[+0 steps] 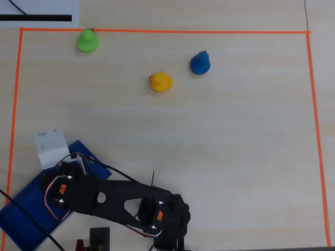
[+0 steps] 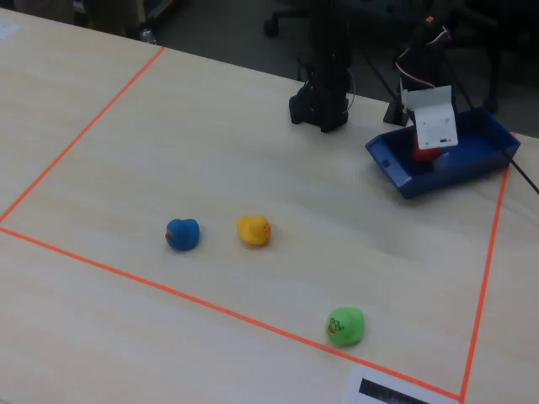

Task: Grasp red duck and put it into box.

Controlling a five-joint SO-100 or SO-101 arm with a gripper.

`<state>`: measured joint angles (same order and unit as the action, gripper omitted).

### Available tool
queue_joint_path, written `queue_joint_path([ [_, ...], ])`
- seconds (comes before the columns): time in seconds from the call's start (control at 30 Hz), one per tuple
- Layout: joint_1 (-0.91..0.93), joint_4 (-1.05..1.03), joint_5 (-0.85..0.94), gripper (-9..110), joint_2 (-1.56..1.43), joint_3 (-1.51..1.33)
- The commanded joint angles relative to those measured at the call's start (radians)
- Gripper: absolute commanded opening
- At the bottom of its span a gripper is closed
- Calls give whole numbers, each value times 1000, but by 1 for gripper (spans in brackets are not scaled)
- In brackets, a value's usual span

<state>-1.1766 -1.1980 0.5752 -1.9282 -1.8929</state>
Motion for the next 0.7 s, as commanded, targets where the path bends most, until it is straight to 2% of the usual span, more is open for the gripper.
queue_joint_path([
  [0.0, 130, -3, 64, 9, -64, 86],
  [0.07, 244, 5, 121, 0, -75, 121],
  [0.27, 540, 137, 310, 0, -164, 38],
  [0.53, 821, 428, 471, 0, -497, -453],
  [0.67, 925, 495, 500, 0, -712, -699],
])
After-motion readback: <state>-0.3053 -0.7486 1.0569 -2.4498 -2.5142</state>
